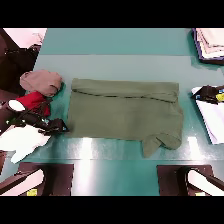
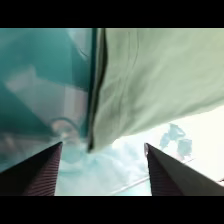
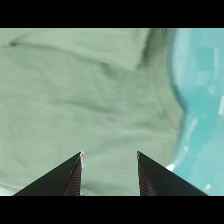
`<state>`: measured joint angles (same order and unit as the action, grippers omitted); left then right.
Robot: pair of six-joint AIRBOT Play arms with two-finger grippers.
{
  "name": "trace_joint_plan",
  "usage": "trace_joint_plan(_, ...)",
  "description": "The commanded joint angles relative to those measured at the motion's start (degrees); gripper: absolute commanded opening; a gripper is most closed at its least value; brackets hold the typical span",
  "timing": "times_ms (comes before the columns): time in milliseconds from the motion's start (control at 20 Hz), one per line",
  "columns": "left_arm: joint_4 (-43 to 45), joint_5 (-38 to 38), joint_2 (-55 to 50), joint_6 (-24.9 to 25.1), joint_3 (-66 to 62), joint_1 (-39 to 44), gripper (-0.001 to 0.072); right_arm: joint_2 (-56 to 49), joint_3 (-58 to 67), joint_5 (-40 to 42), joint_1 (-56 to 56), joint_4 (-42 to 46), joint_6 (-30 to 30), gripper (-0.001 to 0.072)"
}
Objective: Fold the shirts.
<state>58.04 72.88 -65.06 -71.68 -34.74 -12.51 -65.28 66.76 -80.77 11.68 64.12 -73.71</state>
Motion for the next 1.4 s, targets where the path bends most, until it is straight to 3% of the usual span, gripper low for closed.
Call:
trace_joint_plan(0,-3.19,-3.89,1.01,0.72,3.39,0.04,0.0590,0.17,0.00,-0.28,0.09,-3.02,0.76,0.0389)
trace_joint_plan(150,-5.53,-3.93,1.01,1.55,3.63,0.04,0.0589,0.17,0.00,-0.35,0.09,-3.04,0.74,0.0382)
trace_joint_plan(200,-5.81,-4.11,1.01,1.51,3.63,0.04,0.0509,0.20,0.00,-0.33,0.09,-3.04,0.74,0.0382)
trace_joint_plan(250,-5.84,-4.33,1.01,1.66,3.61,0.04,0.0264,0.20,0.00,-0.48,0.09,-2.99,0.74,0.0382)
trace_joint_plan(300,-6.27,-4.90,1.01,1.64,3.61,0.04,0.0139,0.20,0.00,-0.74,0.09,-2.97,0.74,0.0382)
trace_joint_plan(400,-8.59,-4.90,1.03,2.12,3.61,0.04,0.0100,0.20,-0.04,-1.88,0.11,-2.40,0.72,0.0382)
trace_joint_plan(450,-9.62,-4.72,1.03,4.13,3.58,0.04,0.0025,0.39,-0.66,-2.93,0.52,-2.47,0.72,0.0382)
trace_joint_plan(550,-9.64,-4.61,1.03,4.22,3.04,0.04,0.0024,2.62,-5.29,-3.45,2.12,-0.96,0.15,0.0382)
trace_joint_plan(700,-9.62,-4.44,1.03,4.26,0.96,0.04,0.0024,8.48,-17.14,-4.94,5.88,8.28,-3.02,0.0384)
trace_joint_plan(750,-9.66,-4.44,1.03,4.26,0.15,0.04,0.0024,10.29,-21.57,-6.62,7.54,9.42,-3.04,0.0418)
trace_joint_plan(800,-9.68,-4.52,1.03,4.26,-0.59,0.04,0.0024,11.65,-25.46,-8.31,9.11,8.90,-3.45,0.0541)
trace_joint_plan(850,-9.70,-4.55,1.03,4.26,-1.44,0.04,0.0024,12.85,-29.27,-9.22,10.49,7.87,-4.11,0.0567)
trace_joint_plan(950,-9.68,-4.52,1.03,4.26,-2.99,0.04,0.0024,14.80,-35.30,-7.74,11.56,4.87,-5.77,0.0550)
trace_joint_plan(1000,-9.68,-4.50,1.03,4.24,-3.67,0.04,0.0024,15.50,-37.46,-7.02,11.52,2.89,-5.77,0.0500)
trace_joint_plan(1350,-10.05,-4.33,1.03,4.61,-4.61,0.04,0.0024,12.57,-45.24,-2.58,11.52,-3.15,-7.06,0.0491)
